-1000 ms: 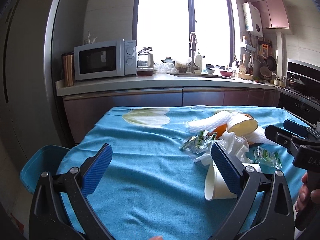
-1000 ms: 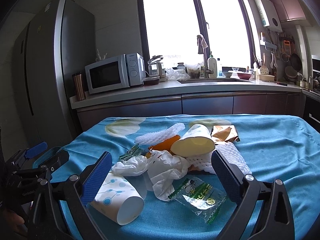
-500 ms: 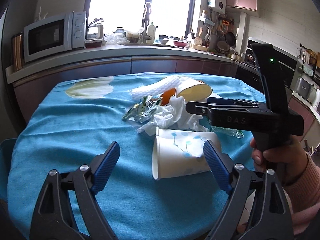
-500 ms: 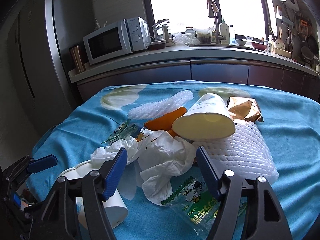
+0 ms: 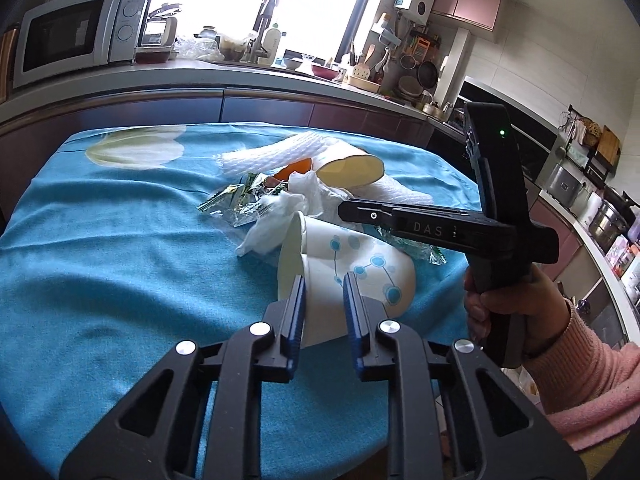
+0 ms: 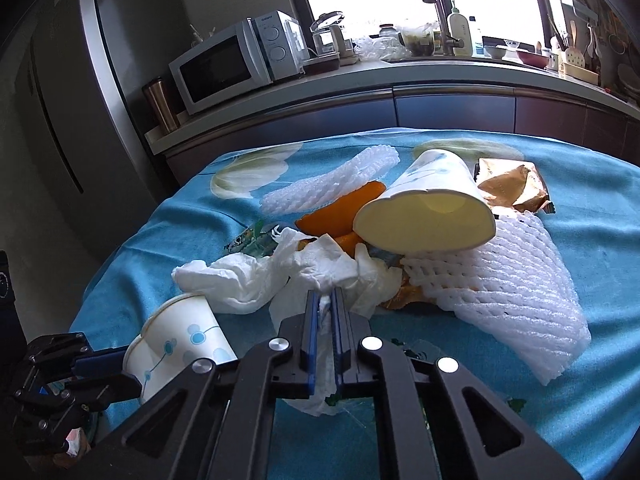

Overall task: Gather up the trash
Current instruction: 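Grasp the blue-dotted paper cup with the left tool while the right tool grasps a crumpled white tissue, then carry the cup and tissue with both tools over the teal bin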

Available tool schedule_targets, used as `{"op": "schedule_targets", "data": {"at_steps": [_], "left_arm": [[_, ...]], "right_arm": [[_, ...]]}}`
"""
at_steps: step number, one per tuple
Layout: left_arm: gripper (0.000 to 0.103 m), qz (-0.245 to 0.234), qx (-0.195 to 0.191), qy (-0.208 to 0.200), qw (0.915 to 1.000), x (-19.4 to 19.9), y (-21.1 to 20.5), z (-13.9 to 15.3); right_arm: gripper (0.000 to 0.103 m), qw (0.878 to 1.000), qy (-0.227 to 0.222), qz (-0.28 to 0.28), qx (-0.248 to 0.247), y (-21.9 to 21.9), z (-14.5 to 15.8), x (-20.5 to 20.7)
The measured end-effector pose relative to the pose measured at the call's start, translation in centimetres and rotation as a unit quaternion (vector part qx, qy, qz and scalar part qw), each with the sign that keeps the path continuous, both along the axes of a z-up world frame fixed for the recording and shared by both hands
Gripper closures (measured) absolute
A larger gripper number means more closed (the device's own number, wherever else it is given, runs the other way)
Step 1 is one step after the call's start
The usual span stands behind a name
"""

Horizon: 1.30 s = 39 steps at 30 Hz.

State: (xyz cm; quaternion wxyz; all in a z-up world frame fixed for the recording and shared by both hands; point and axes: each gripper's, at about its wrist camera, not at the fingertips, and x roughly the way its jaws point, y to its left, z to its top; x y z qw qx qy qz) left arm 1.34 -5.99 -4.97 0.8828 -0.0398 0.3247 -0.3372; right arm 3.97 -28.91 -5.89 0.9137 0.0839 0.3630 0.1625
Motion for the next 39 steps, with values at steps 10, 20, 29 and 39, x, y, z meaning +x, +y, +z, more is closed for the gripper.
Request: {"op": "schedule_targets", "data": {"at_steps": [10, 20, 29, 39], "left_arm": [[0.099, 0.004, -0.021, -0.017, 0.9996, -2.2, 3.3, 2.4], [0.099, 0.096, -0.022, -0.058, 0.9935, -4.5, 10.8, 6.0], [0.099, 0.243, 0.005, -0.084, 0.9664, -5.0, 21.3, 8.1], [0.099, 0.375, 0.040, -0.052, 0.9245, -3.2, 31.8, 5.7]], "right_arm": [[0.098, 0.998, -0.047, -0.013, 0.028, -1.0, 3.5, -3.2], [0.098, 0.992, -0.080, 0.085, 0.041, 5.0, 6.1, -3.6], [0.098, 0.971, -0.072, 0.222, 0.053, 16.3, 6.8, -0.8], [0.098, 0.943, -0.036, 0.329, 0.038, 29.1, 6.1, 2.8]]}}
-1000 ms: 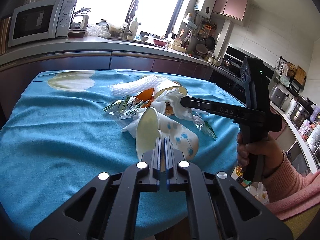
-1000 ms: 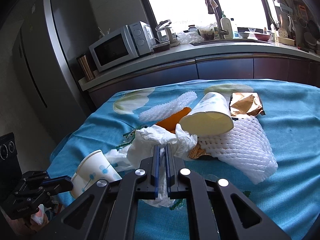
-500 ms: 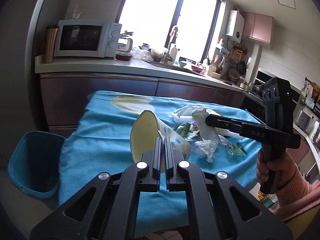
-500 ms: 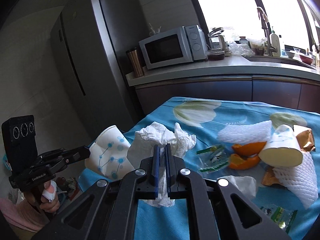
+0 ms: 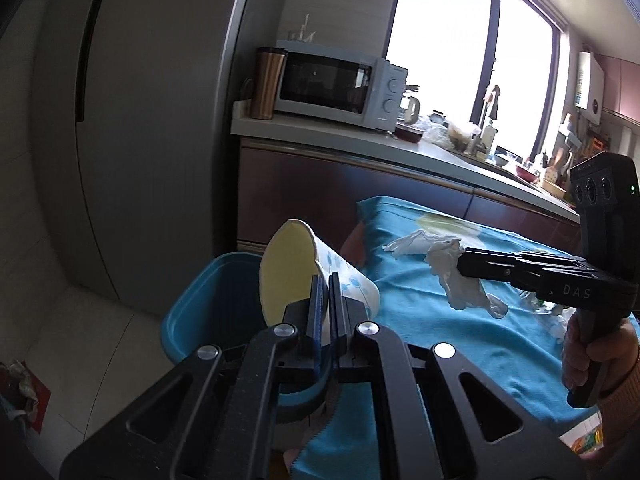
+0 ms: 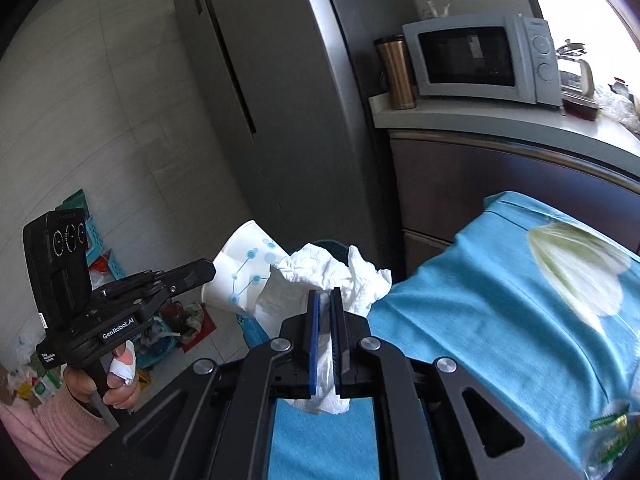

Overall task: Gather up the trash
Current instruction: 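Carry the cup and tissue with both tools over the teal bin, then open both tools to drop the cup and tissue into the bin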

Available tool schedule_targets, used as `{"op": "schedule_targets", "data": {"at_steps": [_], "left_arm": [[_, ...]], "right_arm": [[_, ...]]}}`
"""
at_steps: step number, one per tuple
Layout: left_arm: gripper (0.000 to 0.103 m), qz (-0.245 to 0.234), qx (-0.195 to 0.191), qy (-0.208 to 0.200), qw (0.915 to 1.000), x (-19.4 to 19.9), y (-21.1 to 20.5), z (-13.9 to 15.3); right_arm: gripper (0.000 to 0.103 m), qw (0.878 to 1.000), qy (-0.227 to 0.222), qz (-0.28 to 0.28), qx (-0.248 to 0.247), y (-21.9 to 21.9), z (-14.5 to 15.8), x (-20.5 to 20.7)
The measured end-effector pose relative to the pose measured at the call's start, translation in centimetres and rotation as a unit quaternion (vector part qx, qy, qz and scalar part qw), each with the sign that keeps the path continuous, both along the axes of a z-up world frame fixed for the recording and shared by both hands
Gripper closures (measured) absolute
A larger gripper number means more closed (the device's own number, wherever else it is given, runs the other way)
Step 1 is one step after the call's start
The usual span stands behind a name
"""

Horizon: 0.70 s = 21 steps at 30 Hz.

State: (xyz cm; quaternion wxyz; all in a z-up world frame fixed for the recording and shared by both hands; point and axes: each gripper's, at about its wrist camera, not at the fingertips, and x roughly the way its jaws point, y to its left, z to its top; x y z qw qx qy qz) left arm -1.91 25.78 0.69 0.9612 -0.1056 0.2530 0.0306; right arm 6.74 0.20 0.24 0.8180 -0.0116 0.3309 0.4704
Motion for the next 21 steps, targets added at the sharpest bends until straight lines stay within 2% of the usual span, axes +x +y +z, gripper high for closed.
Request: {"op": "schedule_targets", "data": {"at_steps": [6, 13, 18, 21], "left_arm": [[0.099, 0.036, 0.000, 0.039, 0.9986, 2.3, 3.1, -3.2], [0.099, 0.056, -0.008, 0.078, 0.9953, 5.0, 4.5, -6.2], [0.099, 0.059, -0.018, 0.100, 0.9931, 6.9, 4.9, -7.9], [0.092, 0.066, -0.019, 0.106, 0.9920, 7.3, 4.8, -8.6]], "right_arm": [[0.098, 0.999, 0.013, 0.035, -0.036, 6.1, -1.3, 1.0], [0.098, 0.995, 0.043, 0.039, -0.086, 10.6, -4.0, 3.0], [0.090, 0.991, 0.065, 0.033, -0.116, 12.3, -5.7, 3.9], [0.084, 0.990, 0.072, 0.025, -0.117, 12.2, -6.0, 4.0]]}}
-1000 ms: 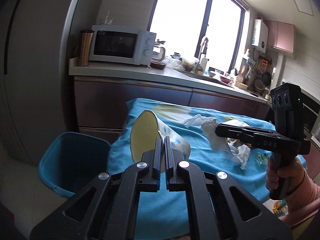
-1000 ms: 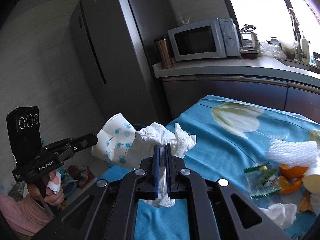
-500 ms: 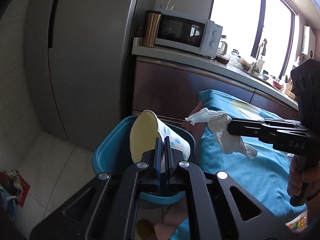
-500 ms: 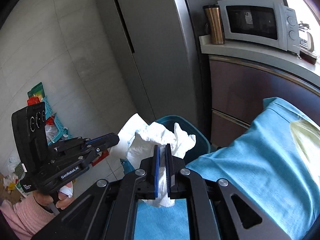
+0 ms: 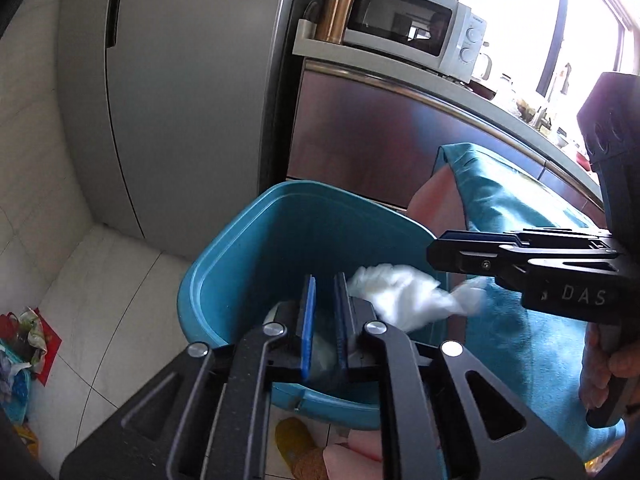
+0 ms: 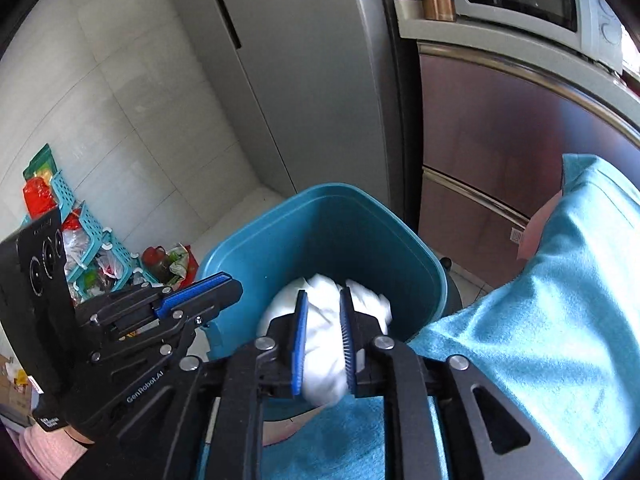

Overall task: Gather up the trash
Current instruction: 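Open both tools to drop the cup and tissue into the bin, then move both open tools back over the trash on the table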

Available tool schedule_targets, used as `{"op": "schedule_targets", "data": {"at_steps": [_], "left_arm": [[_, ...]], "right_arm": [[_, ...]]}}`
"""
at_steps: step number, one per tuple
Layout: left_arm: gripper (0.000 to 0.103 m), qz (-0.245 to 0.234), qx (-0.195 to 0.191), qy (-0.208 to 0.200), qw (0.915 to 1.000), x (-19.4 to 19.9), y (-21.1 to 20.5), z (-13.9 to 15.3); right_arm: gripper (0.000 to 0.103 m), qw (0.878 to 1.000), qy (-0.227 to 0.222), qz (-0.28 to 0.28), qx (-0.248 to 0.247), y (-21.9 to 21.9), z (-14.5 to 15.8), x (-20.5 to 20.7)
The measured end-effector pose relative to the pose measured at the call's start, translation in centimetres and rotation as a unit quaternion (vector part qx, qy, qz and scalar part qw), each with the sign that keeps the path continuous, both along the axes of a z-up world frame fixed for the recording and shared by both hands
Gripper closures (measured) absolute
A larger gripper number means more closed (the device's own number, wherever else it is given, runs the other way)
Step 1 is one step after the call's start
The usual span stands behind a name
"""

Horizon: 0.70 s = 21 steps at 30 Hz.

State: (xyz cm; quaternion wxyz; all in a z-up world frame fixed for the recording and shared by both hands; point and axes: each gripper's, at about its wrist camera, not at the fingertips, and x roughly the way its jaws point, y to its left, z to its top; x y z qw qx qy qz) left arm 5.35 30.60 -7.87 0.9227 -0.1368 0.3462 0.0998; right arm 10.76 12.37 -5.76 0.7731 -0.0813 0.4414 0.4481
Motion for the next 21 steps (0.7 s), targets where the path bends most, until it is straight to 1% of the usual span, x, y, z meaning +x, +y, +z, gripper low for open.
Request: {"op": "schedule_targets", "data": {"at_steps": [2, 3, 4, 6, 8, 9, 10, 11, 12, 14, 17, 19, 21], "left_arm": [[0.088, 0.006, 0.002, -0.002, 1.0000, -0.1, -0.2, -0.2], [0.088, 0.008, 0.003, -0.004, 1.0000, -0.4, -0.4, -0.3], [0.086, 0.008, 0.004, -0.010, 0.9999, -0.5, -0.6, 0.0], [0.080, 0.006, 0.012, -0.025, 0.9996, -1.6, -1.3, 0.3], [0.071, -0.004, 0.019, -0.041, 0.9990, -2.2, -2.4, 1.3], [0.069, -0.011, 0.021, -0.052, 0.9984, -2.6, -3.0, 1.9], [0.064, -0.020, 0.023, -0.061, 0.9977, -2.9, -3.8, 2.5], [0.061, -0.030, 0.024, -0.071, 0.9967, -3.2, -4.6, 3.2], [0.061, -0.042, 0.026, -0.082, 0.9954, -3.5, -5.5, 3.8], [0.056, -0.072, 0.023, -0.098, 0.9923, -4.0, -7.5, 4.8], [0.054, -0.122, 0.015, -0.115, 0.9858, -4.5, -10.6, 5.8], [0.053, -0.157, 0.008, -0.120, 0.9803, -4.5, -13.0, 6.2], [0.053, -0.194, 0.001, -0.120, 0.9736, -4.3, -15.7, 6.4]], "right_arm": [[0.083, 1.000, 0.001, -0.003, 0.008, -0.5, 0.3, -0.1], [0.082, 1.000, 0.003, -0.004, 0.015, -0.9, 0.4, -0.1], [0.081, 1.000, 0.003, -0.005, 0.021, -1.4, 0.7, -0.3], [0.077, 0.999, -0.003, -0.009, 0.036, -2.6, 1.2, -0.2], [0.075, 0.998, -0.011, -0.010, 0.054, -4.4, 2.1, -0.6], [0.072, 0.998, -0.016, -0.010, 0.063, -5.6, 2.6, -1.1], [0.070, 0.997, -0.024, -0.011, 0.072, -6.7, 3.1, -1.6], [0.066, 0.996, -0.033, -0.012, 0.080, -8.0, 3.7, -2.3], [0.064, 0.995, -0.043, -0.014, 0.085, -9.2, 4.3, -2.8], [0.063, 0.993, -0.063, -0.022, 0.092, -11.7, 5.2, -4.1], [0.062, 0.991, -0.080, -0.043, 0.103, -15.8, 6.2, -5.2], [0.062, 0.988, -0.094, -0.065, 0.108, -18.7, 6.7, -6.0], [0.062, 0.984, -0.097, -0.091, 0.115, -21.6, 6.9, -6.4]]}}
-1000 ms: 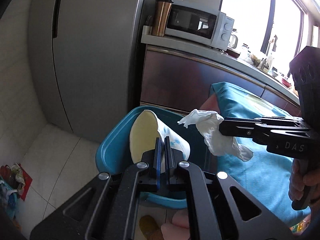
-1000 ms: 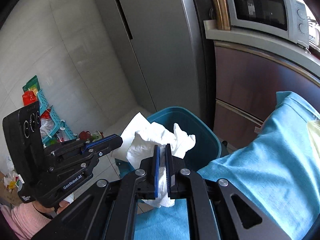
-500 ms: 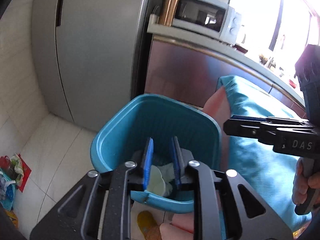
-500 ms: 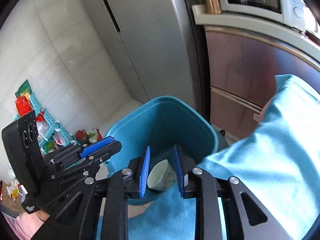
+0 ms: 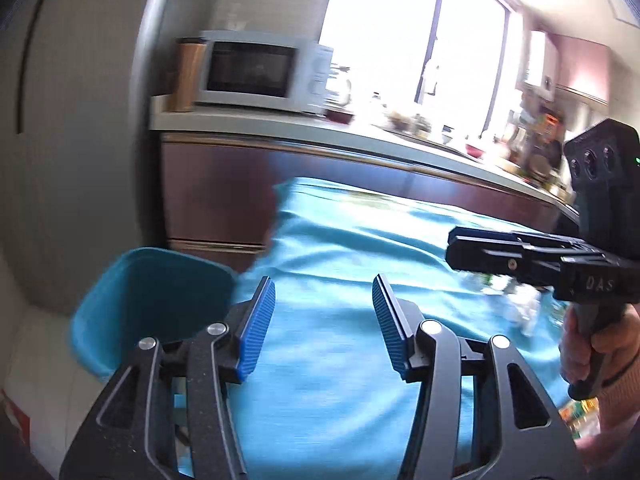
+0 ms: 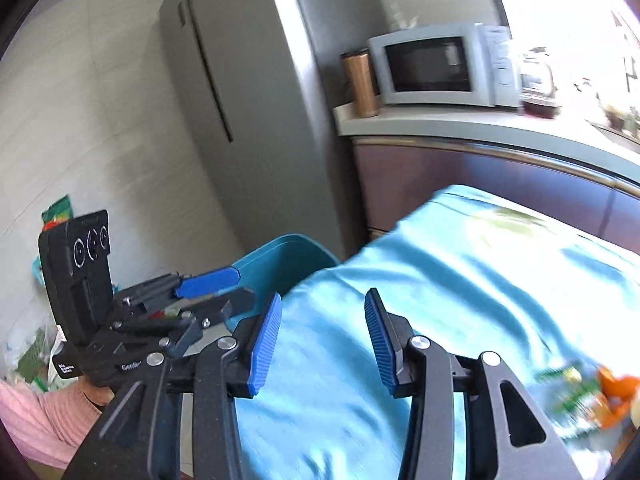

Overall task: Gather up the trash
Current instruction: 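Move both open tools back over the trash on the table, then grasp a white tissue with the left tool while the right tool grasps a green snack wrapper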

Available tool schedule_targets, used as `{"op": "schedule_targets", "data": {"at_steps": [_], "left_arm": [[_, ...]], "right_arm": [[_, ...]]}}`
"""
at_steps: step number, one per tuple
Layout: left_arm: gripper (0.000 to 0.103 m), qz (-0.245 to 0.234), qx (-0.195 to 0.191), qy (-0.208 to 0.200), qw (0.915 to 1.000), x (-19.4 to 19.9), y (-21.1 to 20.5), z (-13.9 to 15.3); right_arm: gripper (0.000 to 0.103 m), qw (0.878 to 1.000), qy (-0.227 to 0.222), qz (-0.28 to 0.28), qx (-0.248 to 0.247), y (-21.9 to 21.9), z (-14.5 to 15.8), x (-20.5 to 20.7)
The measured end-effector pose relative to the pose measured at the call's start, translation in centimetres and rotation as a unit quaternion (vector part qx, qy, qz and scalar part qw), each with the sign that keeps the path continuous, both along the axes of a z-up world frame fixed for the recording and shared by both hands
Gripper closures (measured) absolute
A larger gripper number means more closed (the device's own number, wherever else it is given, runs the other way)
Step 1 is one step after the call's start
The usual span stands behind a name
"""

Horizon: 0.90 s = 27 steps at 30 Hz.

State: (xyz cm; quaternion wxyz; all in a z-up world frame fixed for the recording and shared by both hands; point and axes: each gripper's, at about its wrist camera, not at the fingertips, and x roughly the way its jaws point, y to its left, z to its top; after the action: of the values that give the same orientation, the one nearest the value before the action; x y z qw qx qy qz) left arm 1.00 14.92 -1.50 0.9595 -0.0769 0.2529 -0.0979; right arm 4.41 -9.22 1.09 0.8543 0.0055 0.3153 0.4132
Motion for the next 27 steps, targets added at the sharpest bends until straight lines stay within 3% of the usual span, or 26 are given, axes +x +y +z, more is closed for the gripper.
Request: {"op": "schedule_targets", "data": {"at_steps": [4, 11, 19, 27], "left_arm": [[0.052, -0.077, -0.004, 0.011, 0.9970, 0.6, -5.8, -0.3], [0.052, -0.183, -0.024, 0.049, 0.9816, 2.0, -14.8, -1.9], [0.044, -0.242, -0.031, 0.094, 0.9652, 4.0, -20.2, -3.9], [0.044, -0.255, -0.034, 0.142, 0.9559, 6.5, -22.8, -5.2]], "right_arm": [[0.062, 0.998, 0.002, -0.068, 0.001, -6.2, -0.2, -1.0], [0.062, 0.984, 0.020, -0.178, 0.000, -15.3, -1.9, -1.7], [0.061, 0.961, 0.059, -0.271, -0.004, -23.1, -5.3, -3.4], [0.048, 0.939, 0.100, -0.330, 0.001, -27.8, -8.2, -5.3]]}}
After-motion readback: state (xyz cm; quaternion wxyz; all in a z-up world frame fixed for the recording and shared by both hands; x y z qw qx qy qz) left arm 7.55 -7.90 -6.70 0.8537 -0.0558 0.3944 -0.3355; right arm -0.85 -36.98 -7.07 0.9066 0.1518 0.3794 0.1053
